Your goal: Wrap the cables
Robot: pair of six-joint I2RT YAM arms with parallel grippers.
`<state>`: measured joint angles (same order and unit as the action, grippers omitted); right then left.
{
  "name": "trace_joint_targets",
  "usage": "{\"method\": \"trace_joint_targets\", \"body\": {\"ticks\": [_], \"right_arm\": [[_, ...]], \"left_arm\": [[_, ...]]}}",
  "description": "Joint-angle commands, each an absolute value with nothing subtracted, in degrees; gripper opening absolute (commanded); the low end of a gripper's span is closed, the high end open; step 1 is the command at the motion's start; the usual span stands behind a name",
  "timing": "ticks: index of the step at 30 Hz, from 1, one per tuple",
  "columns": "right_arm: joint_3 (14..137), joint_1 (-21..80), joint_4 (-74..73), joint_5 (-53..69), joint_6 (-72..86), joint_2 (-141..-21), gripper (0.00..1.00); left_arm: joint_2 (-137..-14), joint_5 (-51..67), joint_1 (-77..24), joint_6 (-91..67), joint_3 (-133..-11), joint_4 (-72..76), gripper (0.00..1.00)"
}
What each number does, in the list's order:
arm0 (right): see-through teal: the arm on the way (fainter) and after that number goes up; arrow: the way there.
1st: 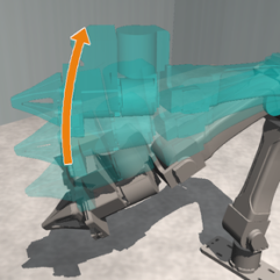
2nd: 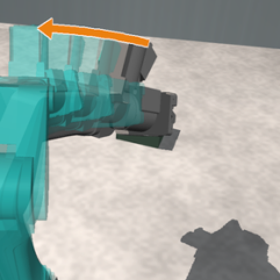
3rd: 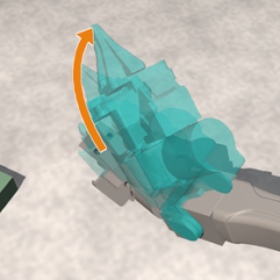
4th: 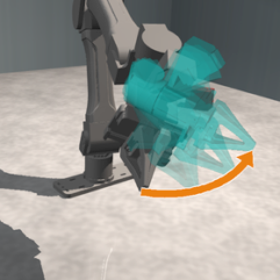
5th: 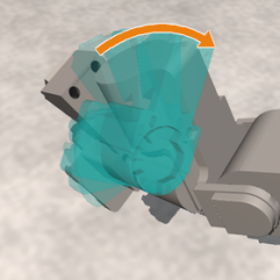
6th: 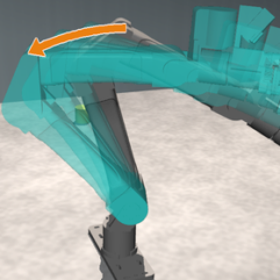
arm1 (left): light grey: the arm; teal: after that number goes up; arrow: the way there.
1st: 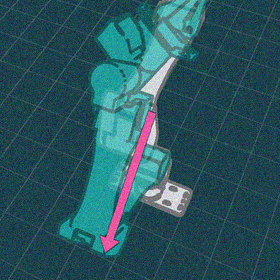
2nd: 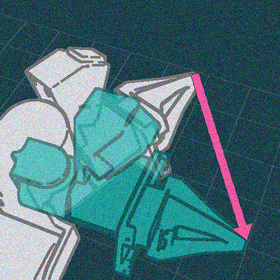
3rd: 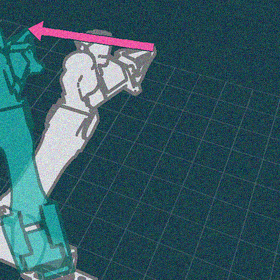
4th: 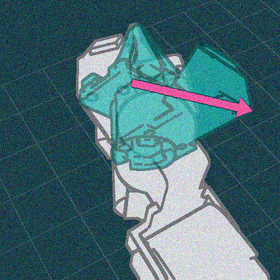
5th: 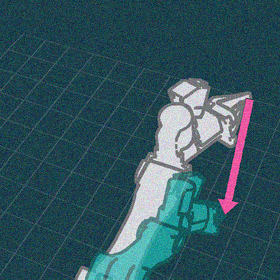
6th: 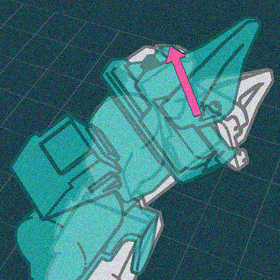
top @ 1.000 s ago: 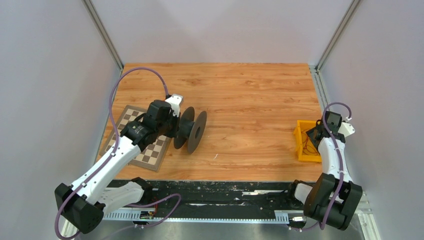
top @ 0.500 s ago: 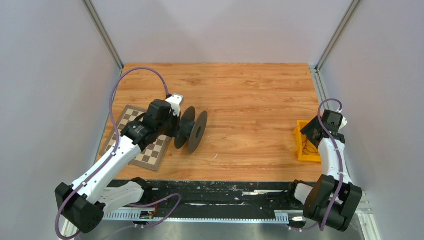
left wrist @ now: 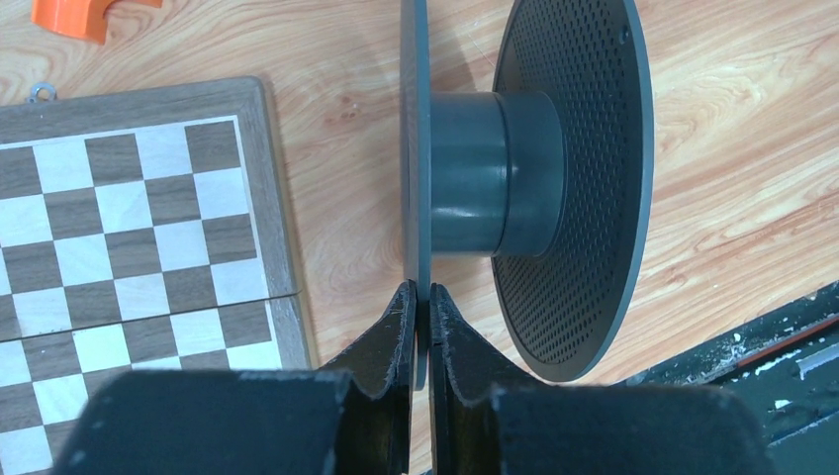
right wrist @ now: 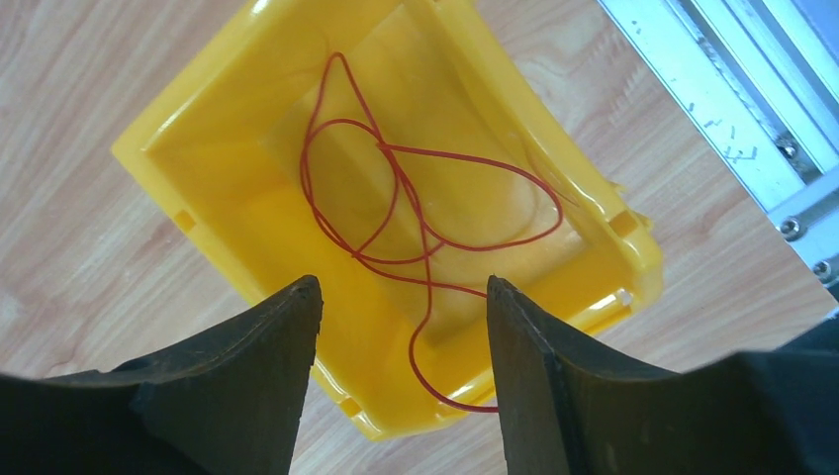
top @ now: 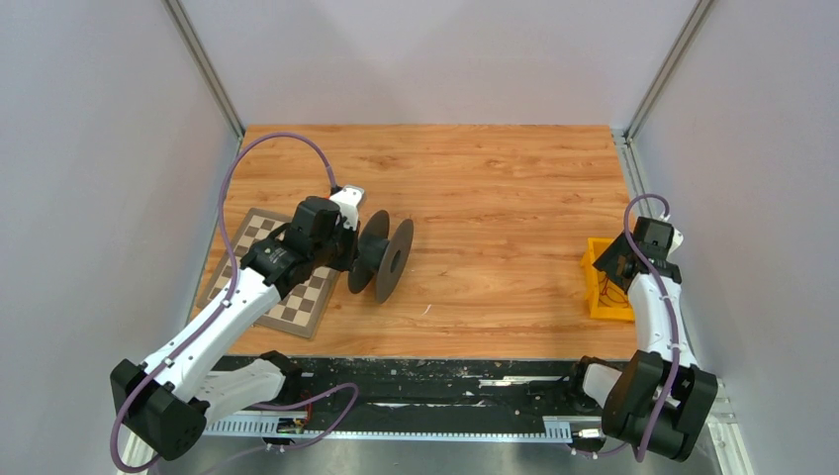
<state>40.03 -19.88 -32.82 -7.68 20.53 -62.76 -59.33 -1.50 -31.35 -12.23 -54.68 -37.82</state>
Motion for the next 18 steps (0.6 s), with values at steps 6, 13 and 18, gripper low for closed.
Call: {"method": "trace_joint_targets", "body": {"ticks": [6,13,18], "right_arm": [[44.0,-19.4,-36.4,-14.6,21.3,-67.2,0.48],[44.7,-19.4,-36.7,-12.8,19.7,-66.7,0.12],[46.3,-19.4,-37.0,-11.9,19.0,-62.1,0.00]], "left_arm": [[-58.0,0.2,-31.1,-12.7,-53.7,-36.2,0.12],[-56.1,-2.4,-31.2,-12.7,-52.8,-35.9,0.12],[-56.0,-2.5,-31.2,-12.7,-52.9,-35.9,0.12]]}}
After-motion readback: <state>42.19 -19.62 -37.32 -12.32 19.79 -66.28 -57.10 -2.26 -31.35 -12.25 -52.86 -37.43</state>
